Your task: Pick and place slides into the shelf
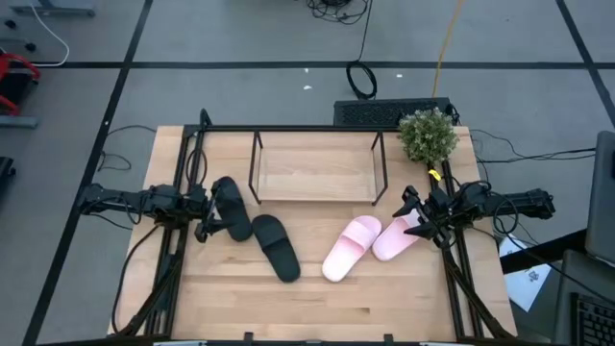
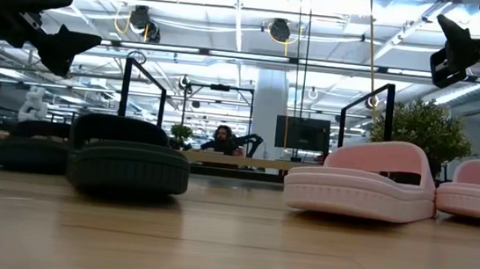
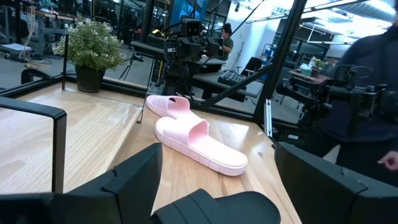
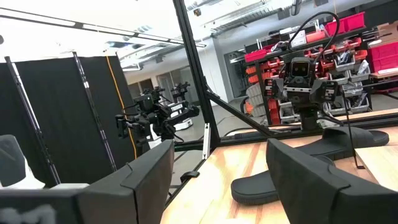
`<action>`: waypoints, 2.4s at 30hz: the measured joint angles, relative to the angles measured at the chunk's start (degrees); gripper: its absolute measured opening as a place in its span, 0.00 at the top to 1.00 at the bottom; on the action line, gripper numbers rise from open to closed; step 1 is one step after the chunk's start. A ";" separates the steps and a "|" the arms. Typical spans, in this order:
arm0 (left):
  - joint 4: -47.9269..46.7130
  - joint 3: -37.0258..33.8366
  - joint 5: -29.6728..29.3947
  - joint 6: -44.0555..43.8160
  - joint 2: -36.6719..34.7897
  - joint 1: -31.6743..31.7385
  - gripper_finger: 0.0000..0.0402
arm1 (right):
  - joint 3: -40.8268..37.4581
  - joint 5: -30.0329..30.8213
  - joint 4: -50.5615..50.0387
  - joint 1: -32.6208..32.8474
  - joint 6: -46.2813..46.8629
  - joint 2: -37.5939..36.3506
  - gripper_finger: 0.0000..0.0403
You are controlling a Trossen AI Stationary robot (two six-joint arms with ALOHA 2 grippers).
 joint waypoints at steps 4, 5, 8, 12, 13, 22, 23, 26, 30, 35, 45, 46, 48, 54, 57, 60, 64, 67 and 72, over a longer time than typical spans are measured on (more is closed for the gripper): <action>0.00 0.00 -0.02 0.00 0.00 0.00 0.23 | 0.01 0.00 0.01 0.00 0.00 0.00 0.39; 0.00 -0.02 0.00 0.00 0.02 0.00 0.23 | 0.00 0.00 0.01 0.00 -0.02 0.00 0.39; 0.00 0.00 -0.02 0.00 0.02 0.00 0.23 | -0.01 0.00 0.01 0.00 0.00 0.00 0.39; 0.00 0.00 -0.02 0.00 0.02 -0.02 0.23 | 0.01 0.02 0.00 0.00 0.00 0.00 0.39; 0.00 -0.01 -0.02 0.00 0.02 -0.01 0.23 | -0.01 0.11 0.01 0.00 0.00 0.01 0.39; 0.00 -0.02 -0.01 0.00 0.02 -0.02 0.23 | -0.01 6.12 8.97 0.00 19.18 0.02 0.39; 0.00 0.00 -0.01 0.00 0.02 0.00 0.23 | -0.01 8.76 11.49 0.00 21.23 0.02 0.39; 0.00 0.00 -0.02 0.00 0.02 0.00 0.23 | -0.01 17.21 19.37 0.00 24.89 0.01 0.39; 0.00 -0.01 -0.02 0.00 0.01 -0.02 0.23 | -0.01 25.08 29.26 0.00 22.16 0.02 0.39; 0.00 0.00 -0.06 0.00 0.02 0.00 0.23 | -0.01 33.05 37.97 0.00 13.66 0.92 0.39; 4.13 -0.09 -9.86 3.33 0.00 0.04 0.23 | 2.11 46.11 46.59 0.00 7.30 8.18 0.39; 4.82 -0.09 -9.94 3.40 0.00 0.04 0.23 | 2.79 46.14 45.93 0.00 6.86 9.51 0.39; 5.85 -0.09 -10.20 2.19 0.02 0.04 0.23 | 5.08 46.39 46.17 0.00 5.67 12.20 0.39; 16.04 -0.09 -12.64 -3.54 0.00 0.04 0.23 | 10.24 46.86 46.38 0.00 2.48 18.48 0.39; 24.21 -0.09 -12.17 -6.51 0.02 0.04 0.23 | 12.48 46.71 46.94 0.00 2.67 20.58 0.39; 31.66 -0.09 -12.12 -13.58 0.00 0.04 0.23 | 14.50 44.34 46.66 0.00 2.70 22.04 0.39; 38.06 -0.09 -12.04 -17.43 0.00 0.04 0.23 | 17.03 38.53 49.12 0.00 0.28 23.43 0.39; 40.06 -0.09 -12.01 -16.29 0.00 0.04 0.23 | 18.74 34.06 51.50 0.00 -2.68 24.43 0.39; 40.15 -0.07 -12.30 -17.64 0.00 0.04 0.23 | 20.89 30.01 52.32 0.00 -6.44 25.31 0.39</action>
